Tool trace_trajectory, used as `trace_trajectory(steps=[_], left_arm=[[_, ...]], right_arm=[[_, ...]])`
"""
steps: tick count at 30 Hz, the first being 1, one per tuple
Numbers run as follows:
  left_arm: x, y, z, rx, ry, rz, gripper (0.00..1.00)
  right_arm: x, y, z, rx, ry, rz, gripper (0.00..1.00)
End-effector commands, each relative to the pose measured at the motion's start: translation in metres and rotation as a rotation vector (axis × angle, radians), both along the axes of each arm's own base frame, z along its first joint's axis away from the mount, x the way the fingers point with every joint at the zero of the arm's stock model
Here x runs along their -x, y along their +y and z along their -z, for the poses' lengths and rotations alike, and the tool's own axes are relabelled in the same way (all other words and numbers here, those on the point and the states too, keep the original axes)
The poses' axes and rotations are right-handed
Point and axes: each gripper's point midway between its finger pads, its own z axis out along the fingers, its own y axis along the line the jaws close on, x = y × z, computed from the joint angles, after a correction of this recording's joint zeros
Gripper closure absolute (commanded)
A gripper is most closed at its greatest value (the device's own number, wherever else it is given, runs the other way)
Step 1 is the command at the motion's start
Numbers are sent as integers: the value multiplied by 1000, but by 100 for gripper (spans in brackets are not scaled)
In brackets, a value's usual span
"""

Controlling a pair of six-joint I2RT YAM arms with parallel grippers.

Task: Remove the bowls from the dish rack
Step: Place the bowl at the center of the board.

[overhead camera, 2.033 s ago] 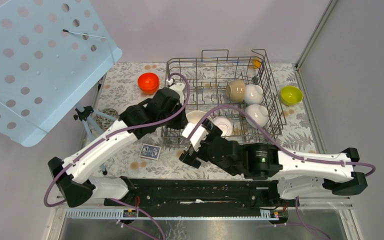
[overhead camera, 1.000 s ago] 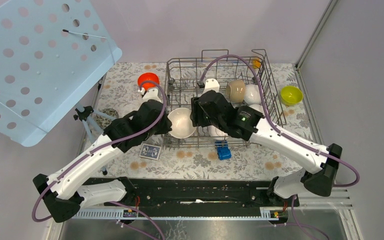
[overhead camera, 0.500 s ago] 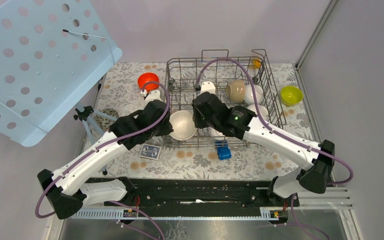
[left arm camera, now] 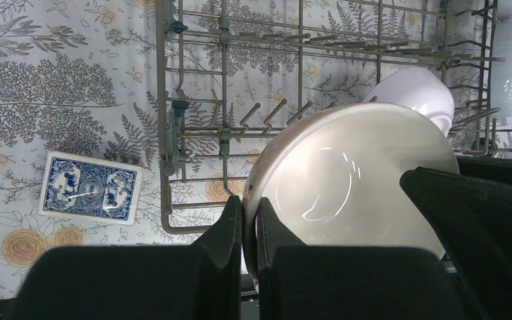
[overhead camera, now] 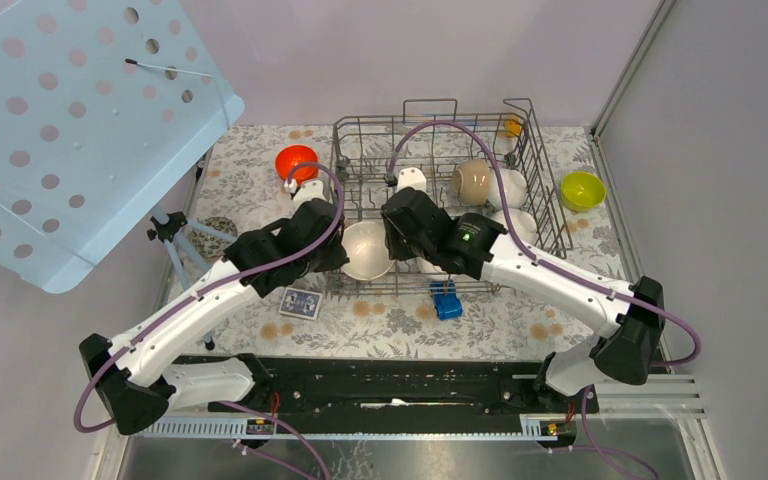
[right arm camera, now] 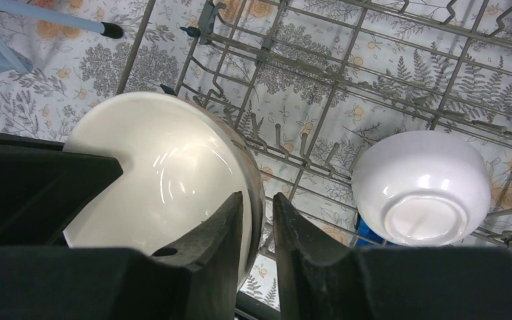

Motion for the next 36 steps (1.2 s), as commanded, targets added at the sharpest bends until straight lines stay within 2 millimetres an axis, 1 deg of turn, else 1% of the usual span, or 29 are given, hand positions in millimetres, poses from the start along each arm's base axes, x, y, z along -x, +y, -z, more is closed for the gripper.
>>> trace_trajectory(steps=[1, 2, 4, 5, 6, 7, 10, 11, 12, 13, 14, 16, 19, 21, 22, 26, 28, 30, 36], left_arm=[[-18, -13, -46, 124, -118, -33, 100], [-18, -14, -46, 126, -118, -32, 100], [-18, -14, -46, 125, -117, -30, 100], [-18, -14, -46, 124, -117, -29, 100], [-18, -14, -45, 122, -116, -26, 100], [-17, -14, -45, 121, -115, -23, 97], [-17, -14, -47, 124, -125, -8, 59], [-16, -14, -48, 125, -130, -1, 48], [-15, -13, -49, 126, -135, 3, 40], [-15, -12, -52, 125, -143, 8, 36], [-15, -12, -54, 121, -151, 15, 34], [-13, -10, -58, 108, -164, 34, 34], [-13, -8, -60, 68, -175, 67, 36], [-14, -5, -59, 27, -177, 80, 40], [-15, -3, -59, 5, -175, 88, 44], [-16, -6, -50, -63, -143, 139, 52], [-15, -10, -44, -71, -124, 165, 57], [-13, -14, -40, -69, -107, 186, 59], [-13, -16, -29, -95, -81, 211, 55]], right_arm=[[-2, -4, 1, 7, -7, -1, 74], [-2, -4, 0, 7, -7, -3, 78], [-1, -4, 0, 6, -7, -7, 91], [-1, -4, 1, 6, -6, -7, 99], [-1, -5, 1, 7, -7, -5, 100], [-1, -5, 0, 8, -8, -3, 100], [-3, -10, 0, 18, -22, 11, 100], [-3, -11, -1, 22, -26, 14, 100], [-4, -12, -1, 26, -32, 16, 100], [-5, -14, -2, 31, -38, 19, 100], [-6, -15, -3, 37, -46, 22, 100], [-7, -18, -4, 44, -50, 24, 100], [-6, -19, -6, 48, -57, 19, 100], [-6, -20, -7, 49, -61, 16, 100], [-6, -20, -8, 48, -62, 16, 100], [-5, -21, -10, 47, -64, 10, 100], [-5, -20, -11, 43, -63, 10, 100], [-5, -20, -10, 42, -62, 8, 100], [-5, -18, -12, 33, -59, 1, 100]])
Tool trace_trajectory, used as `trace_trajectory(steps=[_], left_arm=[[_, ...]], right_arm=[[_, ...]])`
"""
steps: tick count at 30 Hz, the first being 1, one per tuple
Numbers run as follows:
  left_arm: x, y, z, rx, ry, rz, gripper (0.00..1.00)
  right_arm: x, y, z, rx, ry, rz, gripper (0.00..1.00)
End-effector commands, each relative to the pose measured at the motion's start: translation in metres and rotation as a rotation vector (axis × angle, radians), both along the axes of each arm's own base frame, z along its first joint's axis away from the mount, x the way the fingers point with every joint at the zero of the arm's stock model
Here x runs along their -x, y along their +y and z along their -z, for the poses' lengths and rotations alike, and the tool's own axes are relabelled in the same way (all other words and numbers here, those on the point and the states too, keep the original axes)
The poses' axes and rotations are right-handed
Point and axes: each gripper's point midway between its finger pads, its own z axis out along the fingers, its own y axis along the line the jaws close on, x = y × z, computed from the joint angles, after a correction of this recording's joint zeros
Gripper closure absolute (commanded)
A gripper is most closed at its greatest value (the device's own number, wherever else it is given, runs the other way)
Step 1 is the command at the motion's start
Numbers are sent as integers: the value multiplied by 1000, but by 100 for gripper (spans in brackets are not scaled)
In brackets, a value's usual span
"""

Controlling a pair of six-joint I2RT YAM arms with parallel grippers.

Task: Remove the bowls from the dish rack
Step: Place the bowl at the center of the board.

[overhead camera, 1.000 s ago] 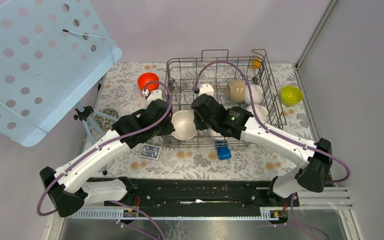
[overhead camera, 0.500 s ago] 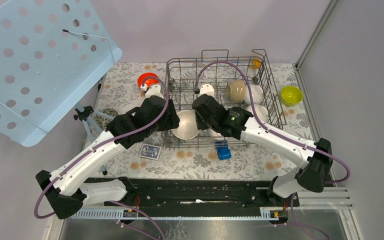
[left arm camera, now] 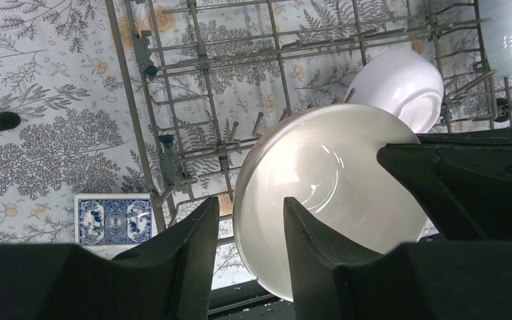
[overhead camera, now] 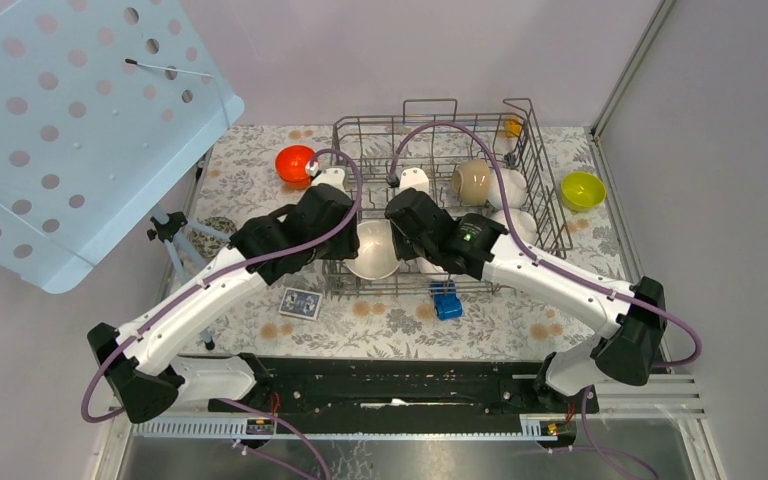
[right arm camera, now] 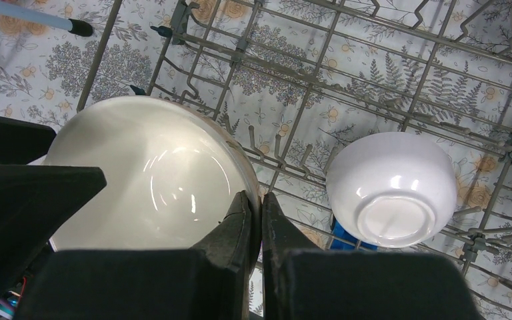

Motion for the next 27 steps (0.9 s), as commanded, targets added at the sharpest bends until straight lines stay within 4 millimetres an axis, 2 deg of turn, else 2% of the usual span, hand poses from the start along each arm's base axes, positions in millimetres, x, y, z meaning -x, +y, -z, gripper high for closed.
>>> trace_trajectory(steps=[1, 5, 7, 8, 10, 15, 19, 25, 27], left_arm=[[-1, -2, -6, 0, -19, 33, 56], [-2, -2, -3, -10, -15, 31, 60], [-3, -2, -1, -19, -12, 33, 67], [-3, -2, 1, -23, -10, 34, 73], [-3, -2, 2, -27, -7, 34, 78], [-3, -1, 7, -38, -1, 32, 71], [-3, -2, 9, -40, 6, 34, 73], [-4, -3, 6, -27, -6, 34, 100], [-5, -2, 2, -20, -16, 24, 100]], right_arm=[[1, -3, -20, -37, -31, -9, 100], [2, -3, -20, -46, -32, -14, 100], [3, -3, -20, -47, -31, -15, 100], [3, -3, -21, -49, -33, -16, 100], [3, -4, -21, -50, -33, -15, 100], [4, -4, -23, -58, -34, -18, 100], [5, -4, -23, -62, -34, -19, 100], [5, -5, -22, -65, -36, -20, 100], [6, -5, -24, -72, -37, -22, 100]])
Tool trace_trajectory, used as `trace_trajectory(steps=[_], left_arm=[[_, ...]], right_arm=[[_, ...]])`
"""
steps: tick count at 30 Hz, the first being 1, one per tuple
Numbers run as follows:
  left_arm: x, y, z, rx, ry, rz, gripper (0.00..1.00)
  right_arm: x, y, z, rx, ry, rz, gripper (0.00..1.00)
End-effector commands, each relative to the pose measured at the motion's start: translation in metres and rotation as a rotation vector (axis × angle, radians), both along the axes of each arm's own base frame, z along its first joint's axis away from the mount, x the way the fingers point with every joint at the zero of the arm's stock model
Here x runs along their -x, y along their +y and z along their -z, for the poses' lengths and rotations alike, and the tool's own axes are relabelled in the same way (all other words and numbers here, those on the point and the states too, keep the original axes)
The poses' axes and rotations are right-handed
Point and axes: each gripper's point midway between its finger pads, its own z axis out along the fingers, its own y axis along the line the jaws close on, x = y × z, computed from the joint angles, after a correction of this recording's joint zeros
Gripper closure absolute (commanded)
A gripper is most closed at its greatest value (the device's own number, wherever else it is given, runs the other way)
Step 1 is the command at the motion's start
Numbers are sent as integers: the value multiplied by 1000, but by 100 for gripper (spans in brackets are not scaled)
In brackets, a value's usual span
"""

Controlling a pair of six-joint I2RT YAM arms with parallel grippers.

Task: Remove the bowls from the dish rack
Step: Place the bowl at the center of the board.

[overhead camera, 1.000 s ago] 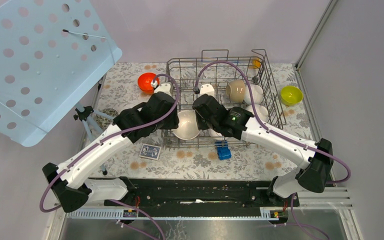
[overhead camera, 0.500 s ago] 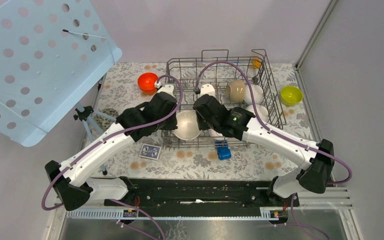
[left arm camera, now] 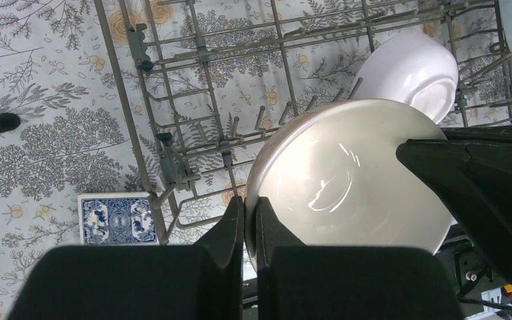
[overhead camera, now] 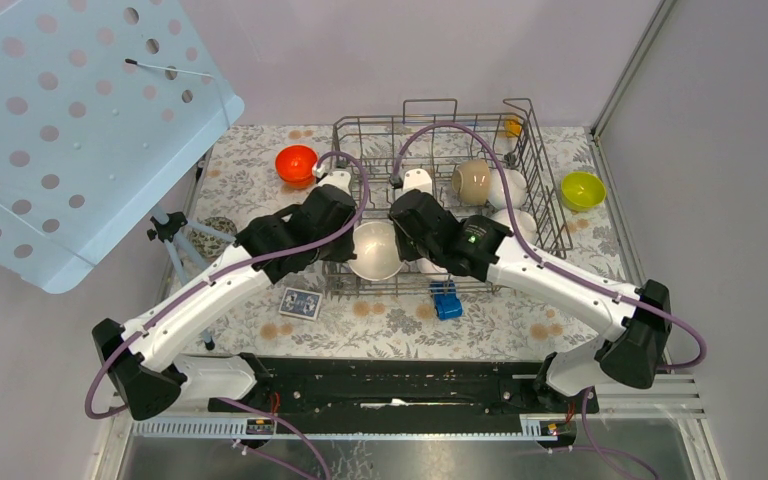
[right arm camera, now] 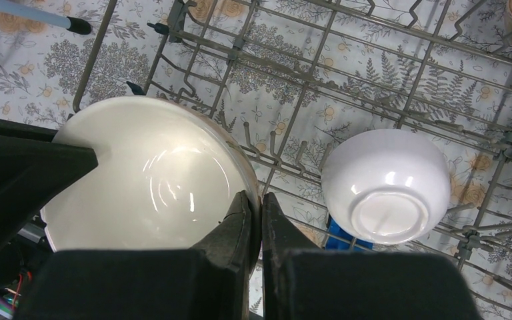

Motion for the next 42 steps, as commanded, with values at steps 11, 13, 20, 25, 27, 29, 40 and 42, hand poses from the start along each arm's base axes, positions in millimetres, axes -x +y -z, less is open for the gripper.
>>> trace_trajectory(steps=[11, 13, 20, 25, 27, 29, 40, 42], left_arm=[[-41, 42, -65, 126, -186, -198, 100], [-49, 57, -75, 141, -218, -263, 100], [-77, 124, -91, 194, -301, -573, 100], [-96, 151, -93, 260, -327, -720, 100], [-104, 159, -88, 293, -321, -775, 100], [-111, 164, -80, 335, -309, -838, 100], [-137, 145, -45, 423, -241, -832, 100], [-139, 144, -45, 419, -243, -827, 100]], right_arm=[[20, -17, -68, -175, -92, -47, 0], [23, -24, -74, -194, -109, -42, 0], [32, -43, -59, -235, -138, -16, 0], [38, -49, -45, -270, -137, -11, 0], [39, -51, -40, -279, -143, -4, 0], [40, -53, -35, -287, -143, 0, 0], [43, -63, -25, -290, -162, 10, 0], [42, -62, -25, -292, -164, 9, 0]])
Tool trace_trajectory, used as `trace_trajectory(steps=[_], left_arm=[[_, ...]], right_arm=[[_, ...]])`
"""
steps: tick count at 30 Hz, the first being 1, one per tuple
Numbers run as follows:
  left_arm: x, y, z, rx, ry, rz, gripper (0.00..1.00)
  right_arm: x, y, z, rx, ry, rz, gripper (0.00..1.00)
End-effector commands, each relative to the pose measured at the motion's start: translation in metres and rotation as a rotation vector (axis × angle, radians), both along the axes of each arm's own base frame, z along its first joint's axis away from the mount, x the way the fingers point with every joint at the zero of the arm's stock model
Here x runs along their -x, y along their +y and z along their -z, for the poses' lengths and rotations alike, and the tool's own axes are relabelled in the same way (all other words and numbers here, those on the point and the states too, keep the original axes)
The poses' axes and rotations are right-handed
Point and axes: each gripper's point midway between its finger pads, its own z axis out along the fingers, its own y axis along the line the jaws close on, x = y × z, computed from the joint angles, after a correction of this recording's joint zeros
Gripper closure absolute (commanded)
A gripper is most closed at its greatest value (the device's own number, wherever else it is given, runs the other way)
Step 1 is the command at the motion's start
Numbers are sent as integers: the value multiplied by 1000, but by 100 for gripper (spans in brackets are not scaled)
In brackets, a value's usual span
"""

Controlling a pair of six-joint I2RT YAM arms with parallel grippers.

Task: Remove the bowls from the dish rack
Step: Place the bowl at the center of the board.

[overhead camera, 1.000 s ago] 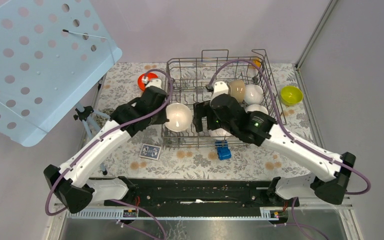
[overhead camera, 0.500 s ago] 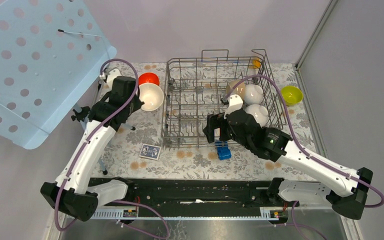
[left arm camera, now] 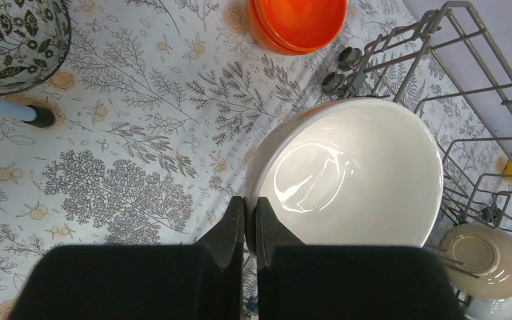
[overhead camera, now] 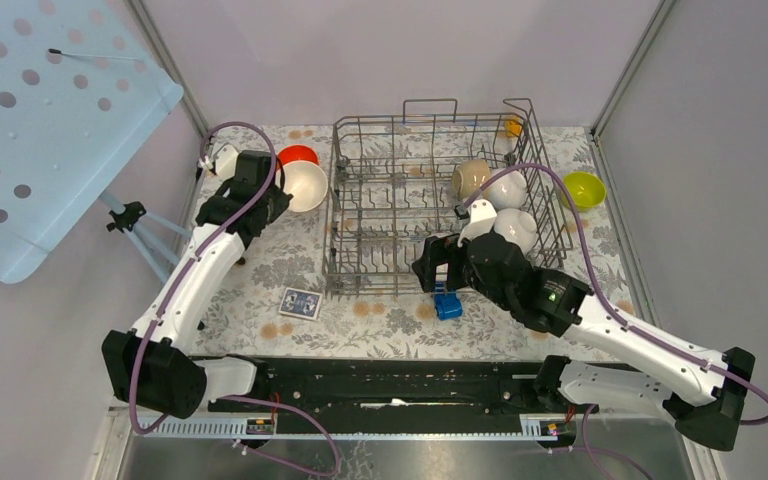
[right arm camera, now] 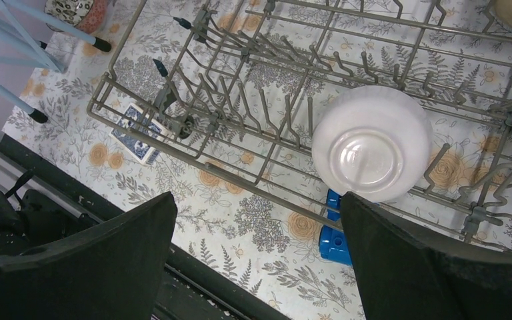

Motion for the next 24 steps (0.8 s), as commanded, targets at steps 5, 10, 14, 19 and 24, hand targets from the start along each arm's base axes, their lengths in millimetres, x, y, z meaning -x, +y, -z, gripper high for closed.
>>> trace_trajectory(steps=[5, 10, 14, 19, 24], left_arm=[[-25, -13, -43, 77, -187, 17, 100], [-23, -12, -41, 72, -184, 20, 100], [-22, -10, -44, 71, -193, 12, 100], [-26, 7, -56, 39, -217, -87, 100], [-39, 20, -53, 8, -187, -193, 100]], right_arm=[[-7, 2, -10, -46, -40, 24, 0], [-6, 3, -7, -45, -34, 21, 0], [-6, 4, -5, -43, -29, 19, 0], [-5, 3, -5, -49, -27, 22, 0], [-3, 3, -2, -56, -19, 18, 0]])
